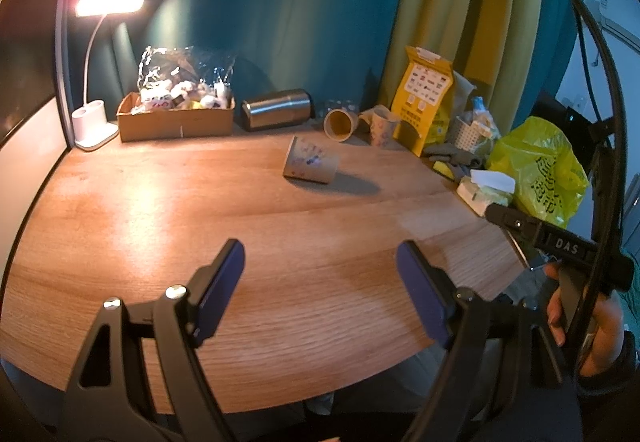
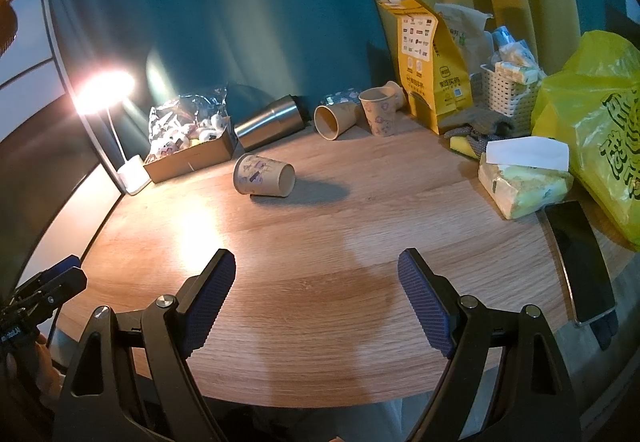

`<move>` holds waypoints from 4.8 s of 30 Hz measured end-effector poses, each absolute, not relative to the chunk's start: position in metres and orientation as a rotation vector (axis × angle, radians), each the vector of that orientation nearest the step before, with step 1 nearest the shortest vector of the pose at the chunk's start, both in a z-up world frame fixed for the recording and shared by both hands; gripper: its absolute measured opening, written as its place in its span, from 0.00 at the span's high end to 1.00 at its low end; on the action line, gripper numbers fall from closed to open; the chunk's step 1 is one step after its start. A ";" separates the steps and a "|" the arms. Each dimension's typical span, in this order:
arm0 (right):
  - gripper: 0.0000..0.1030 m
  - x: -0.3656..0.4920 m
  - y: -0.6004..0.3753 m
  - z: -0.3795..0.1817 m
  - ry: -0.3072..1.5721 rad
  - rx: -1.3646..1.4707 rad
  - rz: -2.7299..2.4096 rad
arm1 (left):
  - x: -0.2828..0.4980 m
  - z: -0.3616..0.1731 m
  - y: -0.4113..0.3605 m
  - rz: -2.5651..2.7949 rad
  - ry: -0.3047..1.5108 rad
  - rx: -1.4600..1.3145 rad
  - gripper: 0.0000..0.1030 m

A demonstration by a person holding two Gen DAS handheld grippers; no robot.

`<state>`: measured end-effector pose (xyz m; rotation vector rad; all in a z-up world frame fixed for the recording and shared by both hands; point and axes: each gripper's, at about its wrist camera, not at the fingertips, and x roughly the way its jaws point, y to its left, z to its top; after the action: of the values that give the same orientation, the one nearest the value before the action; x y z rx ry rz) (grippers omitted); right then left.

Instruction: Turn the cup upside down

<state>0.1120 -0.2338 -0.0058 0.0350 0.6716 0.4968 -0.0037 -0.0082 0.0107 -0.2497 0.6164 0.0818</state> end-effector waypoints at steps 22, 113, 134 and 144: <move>0.16 0.111 -0.234 -0.003 0.663 0.032 0.492 | -0.005 0.012 -0.008 0.084 0.614 -0.249 0.22; 0.16 0.317 -0.313 -0.028 0.681 0.179 0.331 | 0.405 -0.028 -0.120 -0.105 0.845 0.034 0.40; 0.17 0.159 -0.226 -0.037 0.769 0.165 0.581 | 0.101 -0.037 -0.044 0.121 0.939 0.205 0.40; 0.17 0.142 -0.250 -0.052 0.790 0.213 0.502 | 0.100 -0.067 -0.116 -0.011 0.933 0.547 0.38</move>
<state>0.1421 -0.2504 -0.0517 0.2125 0.7903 0.5022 0.1000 -0.1157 -0.0666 0.5473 0.9335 -0.0115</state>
